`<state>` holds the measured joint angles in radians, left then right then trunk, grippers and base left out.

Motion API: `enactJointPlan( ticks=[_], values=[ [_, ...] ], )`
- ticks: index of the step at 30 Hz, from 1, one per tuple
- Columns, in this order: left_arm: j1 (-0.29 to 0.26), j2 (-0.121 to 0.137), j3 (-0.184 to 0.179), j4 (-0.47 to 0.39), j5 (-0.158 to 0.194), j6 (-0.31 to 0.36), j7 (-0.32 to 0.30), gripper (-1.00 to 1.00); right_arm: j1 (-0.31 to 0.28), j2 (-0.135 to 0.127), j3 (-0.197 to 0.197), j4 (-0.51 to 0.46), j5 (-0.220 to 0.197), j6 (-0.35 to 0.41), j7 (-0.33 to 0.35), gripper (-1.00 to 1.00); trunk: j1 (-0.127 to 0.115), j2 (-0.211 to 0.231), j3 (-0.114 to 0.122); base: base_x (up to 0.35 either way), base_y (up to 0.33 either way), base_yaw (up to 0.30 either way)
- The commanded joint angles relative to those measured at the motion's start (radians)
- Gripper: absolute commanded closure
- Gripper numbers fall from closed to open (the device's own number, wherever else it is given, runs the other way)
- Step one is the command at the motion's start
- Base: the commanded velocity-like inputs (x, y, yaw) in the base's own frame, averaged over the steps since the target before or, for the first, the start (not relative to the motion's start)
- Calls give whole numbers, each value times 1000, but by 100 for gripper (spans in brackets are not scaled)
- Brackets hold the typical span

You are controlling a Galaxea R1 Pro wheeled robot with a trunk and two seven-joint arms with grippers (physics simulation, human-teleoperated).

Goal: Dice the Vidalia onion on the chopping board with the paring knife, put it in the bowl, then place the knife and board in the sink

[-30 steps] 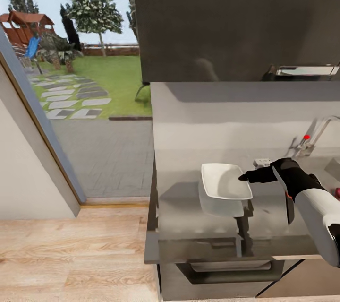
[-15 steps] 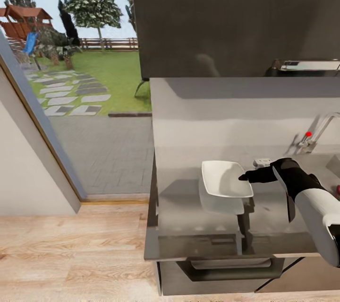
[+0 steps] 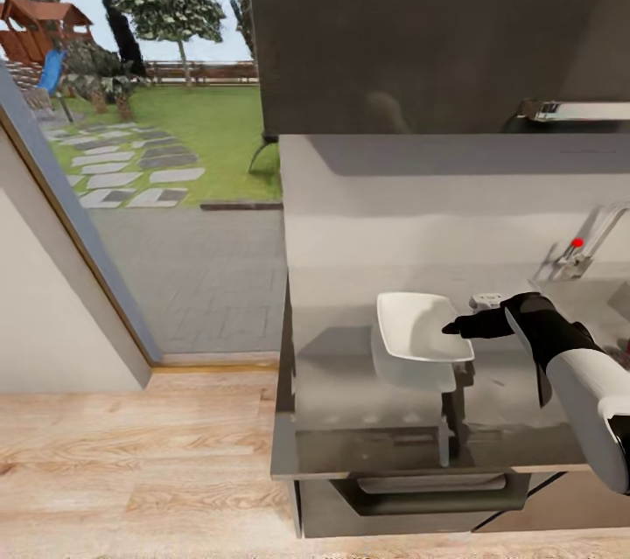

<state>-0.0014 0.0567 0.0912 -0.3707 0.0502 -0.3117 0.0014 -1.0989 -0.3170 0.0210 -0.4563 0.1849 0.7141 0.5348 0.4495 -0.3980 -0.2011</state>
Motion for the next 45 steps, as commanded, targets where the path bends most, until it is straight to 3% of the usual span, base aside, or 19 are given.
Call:
enactJointPlan(
  ticks=[1, 11, 28, 29, 45],
  values=[
    [0, 0, -1, -1, 5, -2, 0, -100, -1, -1, 2, -2, 10, 2, 8, -100, 1, -2, -4, 0, 8, 0],
    [0, 0, -1, -1, 5, -2, 0, -100, -1, -1, 2, -2, 11, 2, 8, -100, 1, -2, -17, 0, 2, 0],
    [0, 0, -1, -1, 5, -2, 0, -100, 0, -1, 2, -2, 11, 1, 9, -100, 1, -2, -19, 0, 0, 0],
    [0, 0, -1, -1, 5, -2, 0, -100, 0, -1, 2, -2, 11, 1, 10, 100, 1, -2, -19, 0, 0, 0],
    [0, 0, -1, -1, 5, -3, 0, -100, 0, -1, 2, -3, 13, 2, 8, 100, 1, -2, -19, 0, 0, 0]
  ],
)
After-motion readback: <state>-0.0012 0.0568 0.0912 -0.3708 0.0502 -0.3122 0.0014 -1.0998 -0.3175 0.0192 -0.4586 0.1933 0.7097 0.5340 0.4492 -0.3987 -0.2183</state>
